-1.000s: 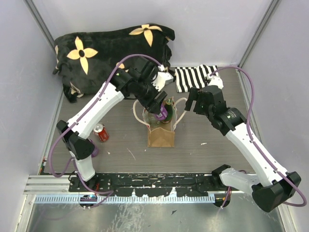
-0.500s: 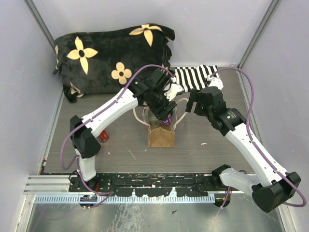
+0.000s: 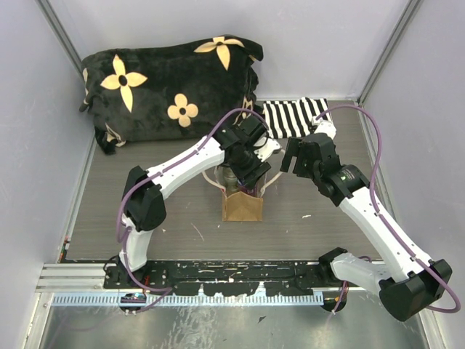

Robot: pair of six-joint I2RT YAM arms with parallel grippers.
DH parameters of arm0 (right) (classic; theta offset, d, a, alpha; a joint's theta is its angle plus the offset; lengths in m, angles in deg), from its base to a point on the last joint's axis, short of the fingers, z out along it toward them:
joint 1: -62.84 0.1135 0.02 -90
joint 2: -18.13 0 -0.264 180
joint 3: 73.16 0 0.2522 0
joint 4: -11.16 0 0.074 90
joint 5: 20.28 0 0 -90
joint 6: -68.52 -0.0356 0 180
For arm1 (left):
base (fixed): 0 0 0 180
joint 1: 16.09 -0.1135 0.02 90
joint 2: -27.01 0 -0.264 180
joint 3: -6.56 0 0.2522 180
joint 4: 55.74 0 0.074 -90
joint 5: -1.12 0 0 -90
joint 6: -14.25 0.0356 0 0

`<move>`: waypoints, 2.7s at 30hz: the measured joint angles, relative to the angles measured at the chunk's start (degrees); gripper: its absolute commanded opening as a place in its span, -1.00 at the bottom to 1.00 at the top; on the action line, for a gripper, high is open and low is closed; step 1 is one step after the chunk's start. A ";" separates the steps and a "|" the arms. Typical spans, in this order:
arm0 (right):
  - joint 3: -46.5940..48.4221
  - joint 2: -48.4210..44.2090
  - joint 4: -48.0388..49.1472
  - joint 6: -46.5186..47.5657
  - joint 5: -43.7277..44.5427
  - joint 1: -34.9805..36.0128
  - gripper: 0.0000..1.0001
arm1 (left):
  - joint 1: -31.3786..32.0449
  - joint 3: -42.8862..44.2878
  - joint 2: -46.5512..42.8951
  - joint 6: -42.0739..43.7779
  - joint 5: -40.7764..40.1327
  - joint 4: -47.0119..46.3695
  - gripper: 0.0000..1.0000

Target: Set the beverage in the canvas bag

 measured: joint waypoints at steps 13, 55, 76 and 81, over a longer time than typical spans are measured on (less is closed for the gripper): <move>-0.02 -0.61 -0.31 -0.31 0.22 -0.37 0.78 | 1.05 -0.39 3.82 -2.78 -1.03 -3.17 -1.00; -0.44 -1.57 -0.50 -0.98 0.09 -0.76 0.78 | 2.21 -1.42 -9.97 -1.01 -2.56 -3.19 0.90; -2.01 -1.53 -0.37 -0.90 -1.38 -1.03 0.80 | -37.11 -24.41 -31.80 18.95 -3.08 14.56 0.96; -2.73 -1.53 -0.26 -0.90 -1.79 -1.11 0.80 | -37.35 -30.36 -32.28 18.93 -1.90 14.19 0.96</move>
